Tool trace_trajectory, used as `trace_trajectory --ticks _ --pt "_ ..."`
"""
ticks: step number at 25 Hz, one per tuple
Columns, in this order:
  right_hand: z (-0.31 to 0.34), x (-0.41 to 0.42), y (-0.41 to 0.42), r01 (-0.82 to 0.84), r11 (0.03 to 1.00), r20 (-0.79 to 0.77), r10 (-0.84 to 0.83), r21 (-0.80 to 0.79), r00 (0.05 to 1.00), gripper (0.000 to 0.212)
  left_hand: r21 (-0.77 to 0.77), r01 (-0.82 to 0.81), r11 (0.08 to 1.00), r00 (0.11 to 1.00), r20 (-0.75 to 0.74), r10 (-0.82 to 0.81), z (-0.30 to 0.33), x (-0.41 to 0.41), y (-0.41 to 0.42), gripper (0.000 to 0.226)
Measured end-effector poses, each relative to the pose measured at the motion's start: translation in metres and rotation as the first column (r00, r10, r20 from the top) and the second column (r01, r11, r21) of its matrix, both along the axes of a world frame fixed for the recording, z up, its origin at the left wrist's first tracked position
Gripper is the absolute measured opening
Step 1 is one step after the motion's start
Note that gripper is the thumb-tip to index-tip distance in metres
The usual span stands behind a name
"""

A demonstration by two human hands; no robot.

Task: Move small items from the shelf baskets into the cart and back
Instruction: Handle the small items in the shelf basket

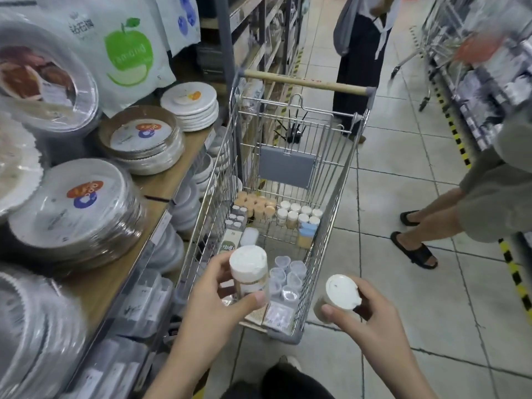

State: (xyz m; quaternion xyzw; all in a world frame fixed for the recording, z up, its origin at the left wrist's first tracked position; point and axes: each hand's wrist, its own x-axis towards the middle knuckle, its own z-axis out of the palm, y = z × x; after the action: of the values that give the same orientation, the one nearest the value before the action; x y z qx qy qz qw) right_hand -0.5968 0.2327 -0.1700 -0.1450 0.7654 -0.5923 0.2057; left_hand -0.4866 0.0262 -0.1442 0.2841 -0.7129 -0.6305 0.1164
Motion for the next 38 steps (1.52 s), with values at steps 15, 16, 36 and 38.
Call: trace_trajectory --ticks 15,16,36,38 --pt "-0.223 -0.162 -0.171 0.348 0.914 0.291 -0.397 0.208 0.871 0.043 0.022 0.042 0.999 0.939 0.340 -0.047 -0.233 -0.221 -0.117 0.059" --pt "-0.240 -0.172 -0.182 0.380 0.895 0.289 -0.437 0.236 0.851 0.044 0.009 0.057 0.998 0.934 0.354 -0.056 -0.251 -0.237 -0.120 0.058" --pt "-0.441 -0.278 -0.273 0.627 0.692 0.214 -0.715 0.358 0.666 0.041 0.047 0.092 0.995 0.942 0.321 -0.102 -0.478 -0.378 -0.148 0.043" --pt "-0.448 -0.281 -0.274 0.644 0.693 0.211 -0.716 0.323 0.665 0.041 0.071 0.096 0.993 0.944 0.309 -0.113 -0.483 -0.381 -0.150 0.042"
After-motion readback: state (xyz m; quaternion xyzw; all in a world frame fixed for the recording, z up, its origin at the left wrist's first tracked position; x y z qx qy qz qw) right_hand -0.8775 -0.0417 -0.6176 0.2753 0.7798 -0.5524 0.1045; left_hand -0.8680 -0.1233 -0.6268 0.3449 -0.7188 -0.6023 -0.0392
